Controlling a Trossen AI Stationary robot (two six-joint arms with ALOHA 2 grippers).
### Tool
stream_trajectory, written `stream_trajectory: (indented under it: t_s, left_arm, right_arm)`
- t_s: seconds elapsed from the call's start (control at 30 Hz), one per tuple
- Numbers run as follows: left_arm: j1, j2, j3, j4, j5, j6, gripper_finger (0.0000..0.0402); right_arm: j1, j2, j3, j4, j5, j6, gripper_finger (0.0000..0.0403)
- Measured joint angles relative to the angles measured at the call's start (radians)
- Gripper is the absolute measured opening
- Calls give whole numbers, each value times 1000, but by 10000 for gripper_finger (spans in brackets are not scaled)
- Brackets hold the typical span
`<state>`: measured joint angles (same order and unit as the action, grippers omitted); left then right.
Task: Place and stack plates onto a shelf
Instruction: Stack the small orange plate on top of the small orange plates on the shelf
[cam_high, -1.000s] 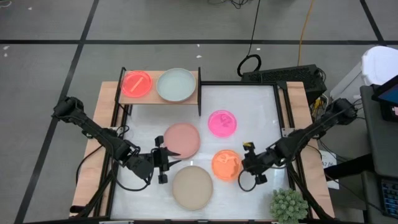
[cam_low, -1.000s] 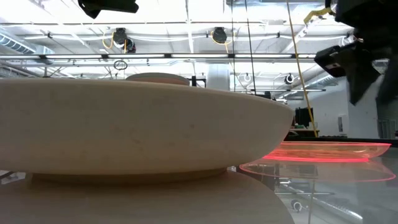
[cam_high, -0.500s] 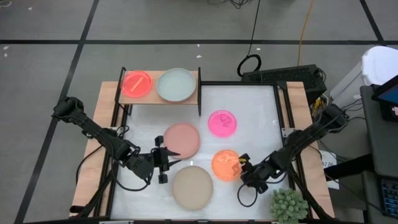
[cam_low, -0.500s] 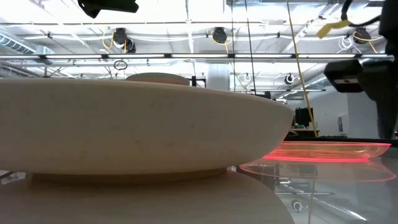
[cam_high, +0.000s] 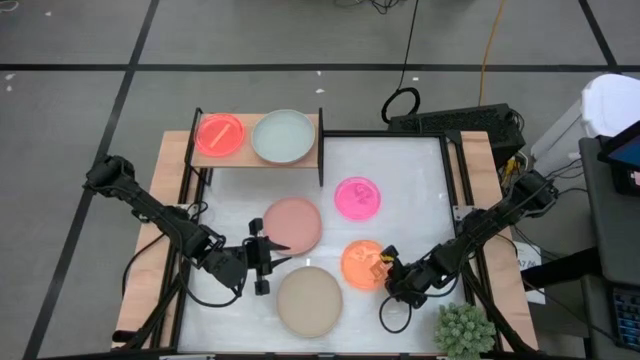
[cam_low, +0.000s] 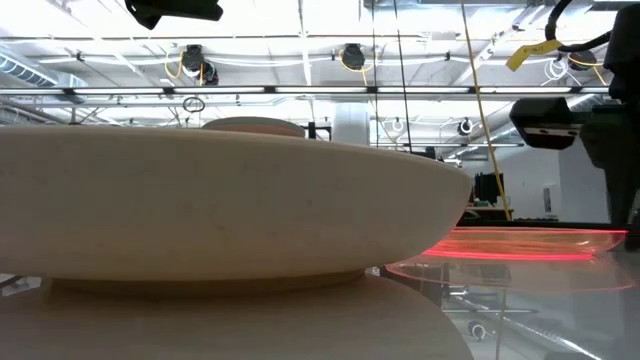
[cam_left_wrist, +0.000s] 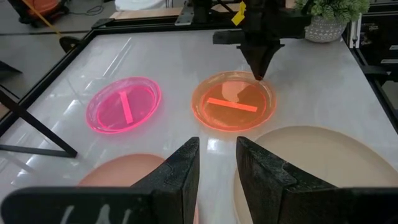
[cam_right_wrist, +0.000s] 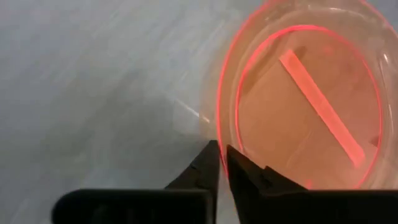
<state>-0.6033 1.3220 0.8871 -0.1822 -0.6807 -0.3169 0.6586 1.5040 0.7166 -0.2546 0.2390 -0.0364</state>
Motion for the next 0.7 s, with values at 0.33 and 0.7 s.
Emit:
stream_trajectory:
  t_s: [0.33,0.7]
  left_arm:
    - [0,0,0,-1,0,-1,113]
    - [0,0,0,1,-9,51,113]
  right_arm:
    - [1,-39,0,-2,5,-10,1]
    - [4,-203,13,-4,79,-119,0]
